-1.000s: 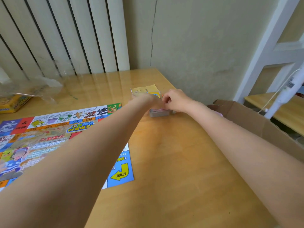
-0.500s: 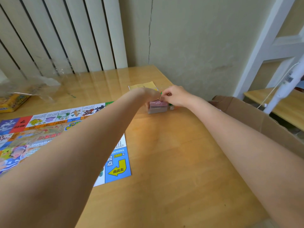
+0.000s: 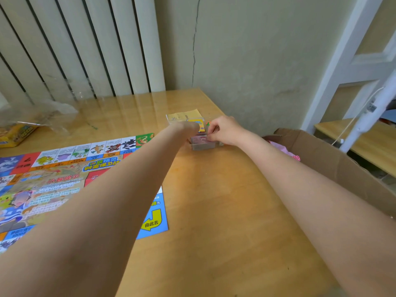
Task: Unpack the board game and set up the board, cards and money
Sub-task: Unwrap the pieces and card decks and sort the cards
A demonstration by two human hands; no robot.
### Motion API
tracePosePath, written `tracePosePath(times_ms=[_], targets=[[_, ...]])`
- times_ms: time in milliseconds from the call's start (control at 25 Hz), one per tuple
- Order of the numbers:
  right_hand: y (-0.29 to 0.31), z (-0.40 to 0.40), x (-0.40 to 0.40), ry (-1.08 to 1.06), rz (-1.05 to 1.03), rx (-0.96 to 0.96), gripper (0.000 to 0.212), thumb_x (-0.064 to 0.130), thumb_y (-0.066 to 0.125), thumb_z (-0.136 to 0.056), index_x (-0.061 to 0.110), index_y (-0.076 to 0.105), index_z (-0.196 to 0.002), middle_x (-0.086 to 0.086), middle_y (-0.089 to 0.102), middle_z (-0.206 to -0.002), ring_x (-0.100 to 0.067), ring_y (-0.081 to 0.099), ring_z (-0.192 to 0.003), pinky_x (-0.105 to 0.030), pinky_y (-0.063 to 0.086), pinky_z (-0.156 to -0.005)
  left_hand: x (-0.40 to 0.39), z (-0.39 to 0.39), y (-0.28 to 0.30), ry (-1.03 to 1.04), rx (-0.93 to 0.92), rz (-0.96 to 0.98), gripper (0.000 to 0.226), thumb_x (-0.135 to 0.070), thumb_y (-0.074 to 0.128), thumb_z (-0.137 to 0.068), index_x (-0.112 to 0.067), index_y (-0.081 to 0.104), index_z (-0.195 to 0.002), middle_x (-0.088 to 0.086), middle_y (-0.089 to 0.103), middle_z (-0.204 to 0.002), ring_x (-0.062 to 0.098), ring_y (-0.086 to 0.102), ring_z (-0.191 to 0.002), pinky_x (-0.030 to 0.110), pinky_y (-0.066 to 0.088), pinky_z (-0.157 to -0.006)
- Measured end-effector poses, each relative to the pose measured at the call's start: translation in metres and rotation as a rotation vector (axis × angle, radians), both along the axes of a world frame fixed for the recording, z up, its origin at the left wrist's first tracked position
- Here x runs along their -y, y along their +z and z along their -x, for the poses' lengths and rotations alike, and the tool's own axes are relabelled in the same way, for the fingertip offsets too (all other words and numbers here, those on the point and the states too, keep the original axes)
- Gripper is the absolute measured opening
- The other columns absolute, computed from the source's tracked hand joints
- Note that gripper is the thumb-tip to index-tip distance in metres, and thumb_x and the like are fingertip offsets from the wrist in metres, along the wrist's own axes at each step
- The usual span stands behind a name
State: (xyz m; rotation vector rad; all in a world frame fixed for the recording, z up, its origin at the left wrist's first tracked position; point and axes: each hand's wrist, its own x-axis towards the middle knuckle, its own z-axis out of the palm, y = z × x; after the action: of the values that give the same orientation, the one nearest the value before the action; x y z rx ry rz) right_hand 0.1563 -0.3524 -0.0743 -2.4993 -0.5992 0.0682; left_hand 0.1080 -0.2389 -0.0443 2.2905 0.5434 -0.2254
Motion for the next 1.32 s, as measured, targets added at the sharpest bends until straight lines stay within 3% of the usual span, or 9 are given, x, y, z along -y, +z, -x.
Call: tracePosePath(times_ms=[80,200,360,600,800,920,1040,1160,1320], targets=[[0.001,0.001,-0.002,-0.014,-0.011,-0.009,0.004,0.008,0.069,-0.077,0.011,0.066,-0.078,0.004,0.051,-0.06,-0.023,0.054,-0.067,-0.026,0.044,-0.054,0.002,0.001,0.002,0.027,0.049,0.014,0.022,-0.013,0.033,-0.099,-0.003,0.052,-0.093,0.01,0.051,-0.082,0.016,0.053,-0.062,0.021,0.033,-0.047],[0.0,0.002,-0.001,-0.035,-0.048,-0.022,0.005,0.007,0.07,-0.076,0.01,0.068,-0.08,0.001,0.053,-0.061,-0.022,0.053,-0.068,-0.022,0.043,-0.053,0.003,-0.006,-0.001,-0.003,0.071,-0.151,0.029,-0.011,0.037,-0.095,-0.006,0.041,-0.067,0.016,0.054,-0.09,0.022,0.043,-0.084,0.025,0.029,-0.053],[-0.002,0.002,0.0,-0.048,-0.056,-0.021,0.014,0.007,0.071,-0.075,0.001,0.07,-0.088,-0.009,0.059,-0.076,-0.02,0.054,-0.072,-0.025,0.044,-0.058,0.004,-0.011,-0.005,-0.038,0.066,-0.351,0.022,-0.021,0.045,-0.09,-0.012,0.042,-0.07,0.009,0.053,-0.091,0.028,0.05,-0.092,0.031,0.037,-0.086],[-0.002,0.003,-0.001,-0.049,-0.073,-0.043,0.021,0.011,0.074,-0.075,0.001,0.07,-0.093,-0.008,0.059,-0.079,-0.019,0.051,-0.072,-0.023,0.041,-0.053,0.013,-0.008,0.001,-0.185,-0.058,-0.41,0.025,-0.029,0.045,-0.093,-0.007,0.045,-0.082,0.007,0.048,-0.07,0.025,0.047,-0.084,0.032,0.044,-0.086],[0.0,0.003,0.001,-0.039,-0.061,-0.011,0.014,0.009,0.072,-0.076,0.002,0.071,-0.089,0.001,0.054,-0.064,-0.017,0.05,-0.073,-0.023,0.039,-0.055,0.005,-0.012,-0.003,-0.108,0.045,-0.224,0.028,-0.016,0.046,-0.095,-0.01,0.042,-0.067,0.004,0.049,-0.056,0.013,0.052,-0.037,0.018,0.037,-0.037],[-0.002,0.002,-0.002,-0.027,-0.008,0.035,0.013,0.007,0.069,-0.077,0.001,0.072,-0.088,0.003,0.052,-0.061,-0.017,0.05,-0.075,-0.026,0.043,-0.063,-0.004,-0.014,-0.017,-0.009,0.135,-0.076,0.021,-0.013,0.055,-0.09,-0.008,0.047,-0.071,0.004,0.061,-0.048,0.018,0.055,-0.062,0.024,0.044,-0.059],[-0.001,0.003,0.0,-0.032,-0.115,0.073,0.011,0.011,0.066,-0.08,0.005,0.069,-0.089,-0.004,0.06,-0.077,-0.02,0.054,-0.082,-0.029,0.046,-0.073,-0.012,-0.01,-0.017,0.046,0.243,-0.05,0.014,-0.017,0.059,-0.087,-0.006,0.054,-0.08,0.016,0.066,-0.1,0.025,0.059,-0.086,0.028,0.042,-0.069],[0.011,0.013,-0.001,0.084,-0.207,0.14,0.021,0.028,0.073,-0.076,0.018,0.062,-0.09,0.001,0.056,-0.097,-0.016,0.048,-0.089,-0.027,0.039,-0.074,-0.022,-0.007,-0.006,0.051,0.3,-0.057,0.02,-0.021,0.064,-0.083,-0.001,0.064,-0.085,0.017,0.061,-0.089,0.026,0.055,-0.081,0.027,0.035,-0.066],[0.02,0.027,-0.01,0.216,0.014,0.136,0.039,0.026,0.078,-0.071,0.019,0.044,-0.089,0.001,0.056,-0.098,-0.018,0.049,-0.074,-0.029,0.035,-0.063,-0.034,0.013,0.006,0.001,0.321,0.079,0.022,-0.016,0.067,-0.082,-0.007,0.057,-0.065,0.01,0.061,-0.075,0.019,0.055,-0.069,0.025,0.043,-0.067]])
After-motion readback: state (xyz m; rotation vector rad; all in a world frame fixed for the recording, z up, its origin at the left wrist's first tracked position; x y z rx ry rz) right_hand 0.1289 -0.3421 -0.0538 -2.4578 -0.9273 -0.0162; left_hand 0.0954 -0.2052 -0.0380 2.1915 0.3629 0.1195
